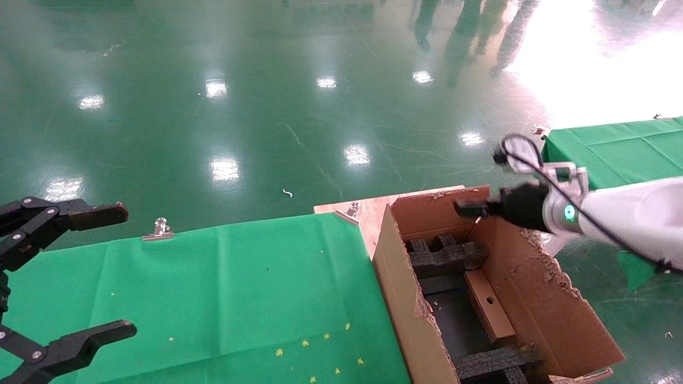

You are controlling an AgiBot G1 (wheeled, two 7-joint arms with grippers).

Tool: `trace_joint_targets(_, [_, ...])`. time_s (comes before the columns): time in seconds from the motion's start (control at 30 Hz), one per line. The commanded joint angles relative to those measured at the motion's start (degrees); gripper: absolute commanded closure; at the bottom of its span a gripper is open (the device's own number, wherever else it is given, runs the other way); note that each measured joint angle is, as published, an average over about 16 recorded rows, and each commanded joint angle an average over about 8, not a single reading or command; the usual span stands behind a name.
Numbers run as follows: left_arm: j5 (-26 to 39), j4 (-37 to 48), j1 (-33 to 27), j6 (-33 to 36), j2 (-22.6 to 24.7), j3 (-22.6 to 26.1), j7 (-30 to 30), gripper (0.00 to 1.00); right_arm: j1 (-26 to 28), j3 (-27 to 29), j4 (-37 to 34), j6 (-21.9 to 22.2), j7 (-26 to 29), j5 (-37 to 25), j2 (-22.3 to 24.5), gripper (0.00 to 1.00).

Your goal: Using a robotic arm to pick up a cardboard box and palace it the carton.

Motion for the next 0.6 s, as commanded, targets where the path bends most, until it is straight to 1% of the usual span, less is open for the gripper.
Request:
trace_joint_targets(0.03, [0.0,0.0,0.0,0.0,0.0,0.0,0.0,0.0,1.84,0.05,0.17,2.31,-2.42,3.42,0.16,0.0])
trace_joint_targets(0.13, [0.0,0.0,0.0,0.0,0.0,0.0,0.0,0.0,4.83,0.38,0.31,3.81,-6.05,9.84,0.54,0.0])
trace_joint_targets(0.23, [0.0,0.0,0.0,0.0,0.0,0.01,0.0,0.0,7.72,1.1,0.44,3.36,-9.56,16.88,0.75,0.0])
trace_joint_targets(0.37, [-0.01,0.0,0.0,0.0,0.0,0.01,0.0,0.0,10.86,2.62,0.56,-0.92,-14.35,26.78,0.71,0.0])
trace_joint_targets(0.47, [-0.01,0.01,0.0,-0.01,0.0,0.01,0.01,0.0,13.0,3.94,0.6,-5.35,-18.35,33.92,0.7,0.0])
trace_joint_targets(0.53, [-0.02,0.01,0.01,-0.02,-0.01,0.0,0.01,0.0,13.93,4.6,0.6,-7.55,-19.9,37.09,0.76,0.0])
trace_joint_targets(0.6, [-0.02,0.01,0.01,-0.02,-0.01,0.0,0.01,0.0,14.49,4.96,0.59,-8.65,-20.65,38.74,0.83,0.0])
